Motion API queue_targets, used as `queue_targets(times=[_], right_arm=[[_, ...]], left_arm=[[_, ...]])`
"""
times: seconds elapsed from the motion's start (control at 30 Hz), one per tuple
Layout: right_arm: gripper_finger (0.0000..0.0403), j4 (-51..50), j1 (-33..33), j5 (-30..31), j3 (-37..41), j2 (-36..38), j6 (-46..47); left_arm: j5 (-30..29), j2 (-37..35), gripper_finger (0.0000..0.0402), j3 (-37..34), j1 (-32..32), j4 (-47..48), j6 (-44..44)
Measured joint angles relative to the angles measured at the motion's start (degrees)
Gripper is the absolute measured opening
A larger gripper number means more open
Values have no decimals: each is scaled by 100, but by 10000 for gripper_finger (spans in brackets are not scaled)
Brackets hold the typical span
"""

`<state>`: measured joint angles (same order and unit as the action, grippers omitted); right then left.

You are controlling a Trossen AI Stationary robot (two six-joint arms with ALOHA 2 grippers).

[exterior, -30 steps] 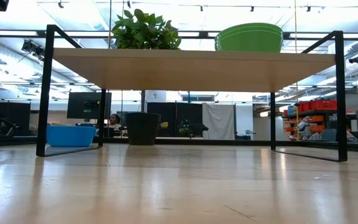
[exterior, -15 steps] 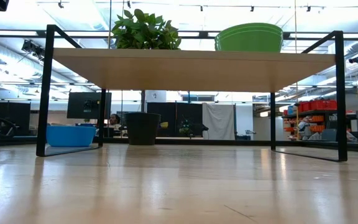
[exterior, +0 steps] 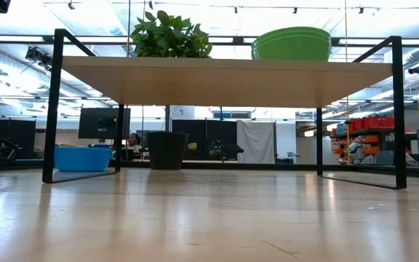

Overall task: Pick & Place Mini bowls
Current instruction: Put the bottom blue bowl on the shelf

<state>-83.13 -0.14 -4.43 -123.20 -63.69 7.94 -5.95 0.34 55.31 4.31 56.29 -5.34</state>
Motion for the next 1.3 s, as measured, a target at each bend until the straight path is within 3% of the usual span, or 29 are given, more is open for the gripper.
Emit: queue_targets(times=[0.9, 1.3], right_arm=[[0, -326, -2, 204, 0, 434, 22], [20, -316, -4, 203, 2, 498, 61]], left_arm=[[1, 1, 23, 1, 0, -1, -2], [1, 1, 23, 1, -2, -2, 0]])
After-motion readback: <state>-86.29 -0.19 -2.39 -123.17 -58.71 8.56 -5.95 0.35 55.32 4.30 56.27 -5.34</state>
